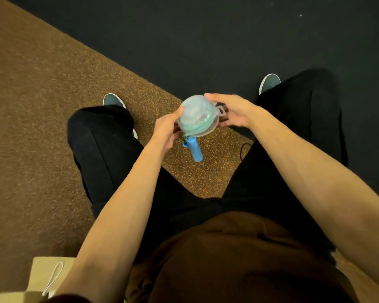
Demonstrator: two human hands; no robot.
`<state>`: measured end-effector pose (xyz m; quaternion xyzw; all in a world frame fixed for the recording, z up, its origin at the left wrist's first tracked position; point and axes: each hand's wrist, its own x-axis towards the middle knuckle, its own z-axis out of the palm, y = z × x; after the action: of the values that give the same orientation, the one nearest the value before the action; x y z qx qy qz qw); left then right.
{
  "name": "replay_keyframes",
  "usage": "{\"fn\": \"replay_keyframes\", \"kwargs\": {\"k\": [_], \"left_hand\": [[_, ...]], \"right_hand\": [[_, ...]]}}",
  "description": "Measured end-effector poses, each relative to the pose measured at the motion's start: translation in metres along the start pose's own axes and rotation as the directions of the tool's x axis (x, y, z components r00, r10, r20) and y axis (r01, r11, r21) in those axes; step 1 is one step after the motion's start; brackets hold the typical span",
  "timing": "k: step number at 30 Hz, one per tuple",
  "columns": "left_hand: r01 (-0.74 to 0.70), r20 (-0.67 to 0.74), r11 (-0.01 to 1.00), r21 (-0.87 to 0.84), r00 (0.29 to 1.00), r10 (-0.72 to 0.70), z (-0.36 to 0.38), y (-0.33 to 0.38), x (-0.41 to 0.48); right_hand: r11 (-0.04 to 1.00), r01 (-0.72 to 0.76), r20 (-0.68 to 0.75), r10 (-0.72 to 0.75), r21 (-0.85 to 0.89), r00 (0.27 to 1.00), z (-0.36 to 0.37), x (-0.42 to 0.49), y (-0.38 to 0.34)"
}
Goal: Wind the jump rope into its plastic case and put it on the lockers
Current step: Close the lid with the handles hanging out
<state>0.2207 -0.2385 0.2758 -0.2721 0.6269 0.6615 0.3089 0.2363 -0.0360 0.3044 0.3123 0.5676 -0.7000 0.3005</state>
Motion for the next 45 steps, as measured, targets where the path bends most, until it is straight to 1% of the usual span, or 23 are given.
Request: {"fn": "replay_keyframes", "kwargs": {"k": [2,4,7,9,13,16,19,25,29,30,32,36,40,45], "left_hand": [[-0.004,-0.031,0.996,-0.09,1.0,0.001,-0.001,0.0,0.001],[-0.015,-0.057,0.988,-0.155,0.998,0.006,-0.001,-0.001,-0.001],[-0.032,-0.086,0.978,-0.204,0.996,0.015,0.0,-0.005,-0.003],[-0.062,-0.094,0.988,-0.139,0.994,0.049,-0.001,-0.008,-0.002],[-0.137,-0.069,0.985,0.103,0.987,0.145,0.001,-0.016,0.0],[-0.209,-0.037,0.951,0.227,0.974,0.222,0.001,-0.019,-0.001],[-0.289,-0.018,0.887,0.361,0.948,0.316,0.002,-0.021,-0.004],[-0.396,0.016,0.793,0.463,0.898,0.44,0.005,-0.021,-0.008],[-0.455,-0.005,0.741,0.494,0.851,0.526,0.008,-0.022,-0.012],[-0.462,-0.014,0.738,0.493,0.843,0.538,0.008,-0.022,-0.013],[-0.455,-0.047,0.77,0.448,0.848,0.529,0.009,-0.021,-0.015],[-0.382,-0.1,0.875,0.296,0.899,0.426,0.012,-0.023,-0.013],[-0.325,-0.071,0.937,0.125,0.939,0.335,0.015,-0.024,-0.015],[-0.25,-0.061,0.968,0.024,0.966,0.251,0.015,-0.021,-0.016]], "right_hand": [[0.998,-0.008,0.003,0.008,0.069,1.0,0.005,0.001,0.004],[0.986,0.006,0.049,-0.014,0.168,0.999,0.016,0.001,0.009],[0.959,0.028,0.079,-0.052,0.281,0.996,0.031,0.002,0.018],[0.956,0.051,0.066,-0.073,0.288,0.995,0.036,0.002,0.021],[0.938,0.086,0.028,-0.101,0.336,0.994,0.03,0.006,0.018],[0.919,0.081,-0.015,-0.081,0.385,0.997,0.027,0.011,0.018],[0.906,0.086,-0.045,-0.074,0.415,0.996,0.024,0.011,0.017],[0.869,0.136,-0.139,-0.078,0.475,0.987,0.019,0.012,0.011],[0.855,0.158,-0.162,-0.088,0.493,0.983,0.022,0.012,0.013],[0.857,0.162,-0.16,-0.094,0.489,0.983,0.024,0.011,0.015],[0.857,0.167,-0.163,-0.099,0.487,0.982,0.028,0.009,0.018],[0.842,0.222,-0.229,-0.121,0.492,0.966,0.03,0.011,0.021],[0.836,0.282,-0.298,-0.15,0.471,0.943,0.028,0.019,0.026],[0.817,0.34,-0.361,-0.176,0.466,0.916,0.025,0.018,0.025]]}}
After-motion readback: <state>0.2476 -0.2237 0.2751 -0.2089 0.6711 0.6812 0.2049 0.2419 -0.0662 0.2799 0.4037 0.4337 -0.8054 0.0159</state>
